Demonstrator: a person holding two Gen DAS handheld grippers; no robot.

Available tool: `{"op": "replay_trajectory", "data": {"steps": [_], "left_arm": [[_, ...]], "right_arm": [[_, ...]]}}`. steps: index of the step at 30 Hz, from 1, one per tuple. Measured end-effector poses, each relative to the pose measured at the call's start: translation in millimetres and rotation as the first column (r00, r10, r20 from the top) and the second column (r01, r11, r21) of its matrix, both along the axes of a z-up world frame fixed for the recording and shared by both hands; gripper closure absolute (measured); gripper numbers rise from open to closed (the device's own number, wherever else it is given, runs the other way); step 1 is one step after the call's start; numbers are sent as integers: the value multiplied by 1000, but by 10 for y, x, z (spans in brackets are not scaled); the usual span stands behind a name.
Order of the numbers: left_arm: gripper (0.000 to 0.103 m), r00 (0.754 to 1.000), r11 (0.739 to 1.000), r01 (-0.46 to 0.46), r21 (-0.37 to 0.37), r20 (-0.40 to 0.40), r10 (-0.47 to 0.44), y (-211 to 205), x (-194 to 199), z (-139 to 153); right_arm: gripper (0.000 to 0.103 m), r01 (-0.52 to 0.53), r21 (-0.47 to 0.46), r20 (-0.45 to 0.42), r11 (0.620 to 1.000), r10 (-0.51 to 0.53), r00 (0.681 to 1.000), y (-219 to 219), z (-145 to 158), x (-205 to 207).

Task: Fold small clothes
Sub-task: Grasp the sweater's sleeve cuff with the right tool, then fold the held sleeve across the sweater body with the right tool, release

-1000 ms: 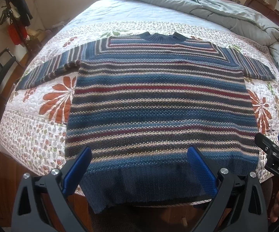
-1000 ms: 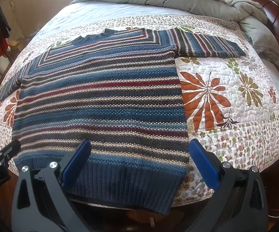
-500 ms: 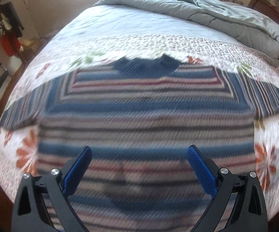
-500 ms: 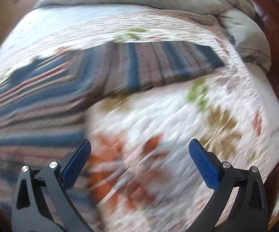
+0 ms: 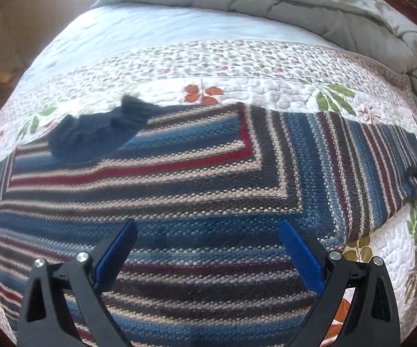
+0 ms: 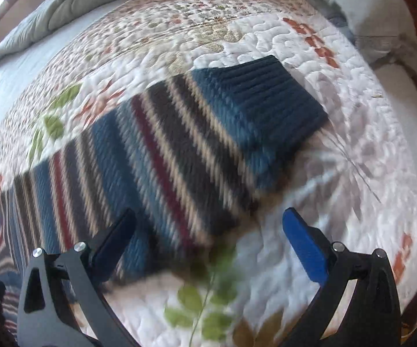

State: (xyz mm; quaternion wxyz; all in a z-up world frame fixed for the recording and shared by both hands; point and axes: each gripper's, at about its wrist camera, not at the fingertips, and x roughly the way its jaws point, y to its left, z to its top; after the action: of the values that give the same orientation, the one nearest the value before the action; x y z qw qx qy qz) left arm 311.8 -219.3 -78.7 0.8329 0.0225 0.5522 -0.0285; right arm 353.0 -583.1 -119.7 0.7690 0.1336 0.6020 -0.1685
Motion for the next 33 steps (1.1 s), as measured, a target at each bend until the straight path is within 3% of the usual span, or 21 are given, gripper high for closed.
{"op": "replay_trajectory", "data": {"steps": [3, 5, 6, 7, 8, 9, 10, 11, 13, 16, 19, 22, 26, 28, 29, 30, 33], "left_arm": [[4, 1000, 1000, -1, 18, 4, 1, 33, 2, -21], [4, 1000, 999, -11, 32, 0, 11, 97, 13, -43], [4, 1000, 999, -14, 30, -3, 14, 137, 18, -46], [4, 1000, 999, -21, 31, -4, 21, 186, 18, -45], [4, 1000, 999, -28, 34, -2, 28, 239, 23, -42], [4, 999, 999, -35, 39, -1, 35, 296, 25, -37], [4, 999, 998, -43, 41, 0, 43, 353, 25, -29], [4, 999, 998, -51, 42, 2, 51, 434, 17, -14], [4, 998, 997, -67, 43, 8, 66, 602, -13, 25], [4, 995, 993, -97, 62, 35, 95, 925, -75, 105], [4, 989, 987, -143, 77, 54, 139, 1300, -129, 172], [4, 980, 977, -195, 81, 57, 191, 1695, -169, 214], [4, 967, 964, -255, 75, 50, 252, 2102, -200, 234], [4, 960, 957, -279, 75, 47, 276, 2260, -223, 230], [4, 957, 954, -289, 74, 43, 287, 2334, -238, 218], [4, 955, 952, -296, 74, 41, 293, 2388, -245, 212], [4, 953, 950, -303, 70, 35, 302, 2465, -266, 177]], "right_arm": [[2, 53, 65, -10, 996, -52, 999, -171, -166, 95], [5, 65, 59, 19, 996, -66, 998, -190, -169, 113], [22, 45, 34, 37, 998, -46, 998, -150, -140, 121], [30, 18, 14, 50, 1000, -19, 999, -91, -100, 124], [55, 6, 2, 56, 1000, -6, 998, -50, -65, 122], [86, -14, 13, 77, 1000, 13, 997, 15, 12, 112], [92, -18, 41, 86, 999, 15, 996, 33, 47, 102], [92, -5, 82, 105, 997, -4, 994, 60, 120, 81], [92, -3, 55, 155, 998, -6, 988, 165, 318, 28], [92, -111, -1, 251, 994, 108, 962, 555, 689, 13], [92, -274, -48, 319, 961, 275, 907, 1278, 1026, -15], [92, -449, -110, 342, 887, 457, 821, 2199, 1177, -109], [90, -600, -96, 340, 794, 593, 730, 3117, 1077, -227], [82, -672, -71, 309, 737, 657, 688, 3546, 933, -270], [59, -712, -36, 290, 701, 689, 664, 3729, 822, -315], [45, -747, 14, 277, 665, 715, 641, 3844, 737, -381], [45, -805, 106, 295, 584, 754, 586, 4083, 675, -624]]}}
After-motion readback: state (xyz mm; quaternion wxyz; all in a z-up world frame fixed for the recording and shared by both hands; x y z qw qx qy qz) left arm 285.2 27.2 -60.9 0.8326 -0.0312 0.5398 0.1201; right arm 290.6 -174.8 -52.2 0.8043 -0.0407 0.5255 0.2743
